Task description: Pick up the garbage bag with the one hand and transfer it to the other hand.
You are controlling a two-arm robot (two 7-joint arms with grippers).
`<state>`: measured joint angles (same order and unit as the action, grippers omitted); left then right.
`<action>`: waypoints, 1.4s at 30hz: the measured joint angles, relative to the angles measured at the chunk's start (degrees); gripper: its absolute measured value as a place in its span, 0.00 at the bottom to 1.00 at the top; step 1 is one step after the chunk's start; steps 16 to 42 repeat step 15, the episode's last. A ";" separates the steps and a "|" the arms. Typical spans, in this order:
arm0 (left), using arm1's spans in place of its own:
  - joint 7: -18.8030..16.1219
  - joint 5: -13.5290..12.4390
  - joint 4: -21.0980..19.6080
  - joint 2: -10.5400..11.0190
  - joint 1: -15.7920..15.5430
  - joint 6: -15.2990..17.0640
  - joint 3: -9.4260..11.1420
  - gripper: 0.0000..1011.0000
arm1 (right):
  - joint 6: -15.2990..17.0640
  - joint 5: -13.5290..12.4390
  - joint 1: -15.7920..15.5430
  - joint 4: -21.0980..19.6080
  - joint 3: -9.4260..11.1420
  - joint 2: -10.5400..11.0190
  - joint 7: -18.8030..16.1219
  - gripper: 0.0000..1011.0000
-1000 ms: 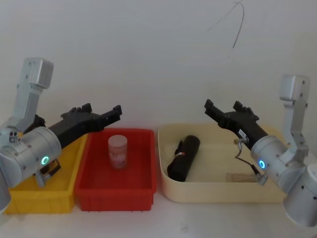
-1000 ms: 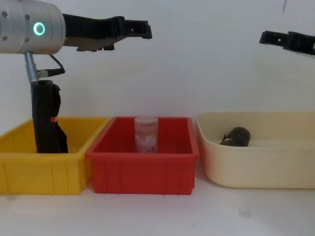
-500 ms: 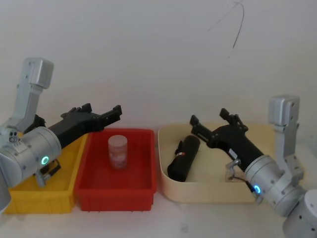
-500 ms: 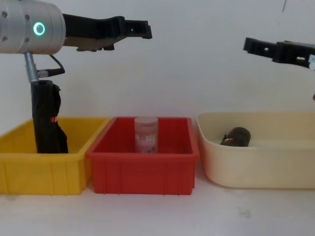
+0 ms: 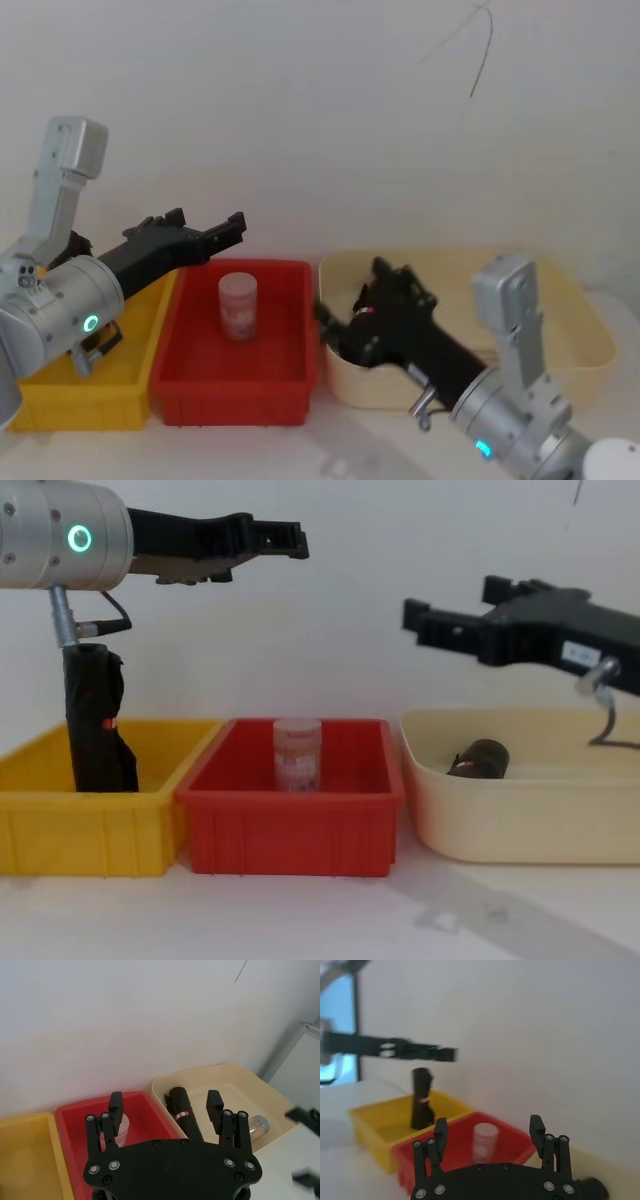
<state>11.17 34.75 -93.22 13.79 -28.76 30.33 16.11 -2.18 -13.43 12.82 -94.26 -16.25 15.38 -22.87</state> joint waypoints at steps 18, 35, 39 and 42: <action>0.00 0.00 0.00 0.00 0.00 0.00 0.00 0.99 | -6.00 5.26 -2.43 -2.12 -6.44 2.47 -3.28 0.99; 0.00 0.00 0.00 0.00 0.00 0.00 0.00 0.99 | -6.00 5.26 -2.43 -2.12 -6.44 2.47 -3.28 0.99; 0.00 0.00 0.00 0.00 0.00 0.00 0.00 0.99 | -6.00 5.26 -2.43 -2.12 -6.44 2.47 -3.28 0.99; 0.00 0.00 0.00 0.00 0.00 0.00 0.00 0.99 | -6.00 5.26 -2.43 -2.12 -6.44 2.47 -3.28 0.99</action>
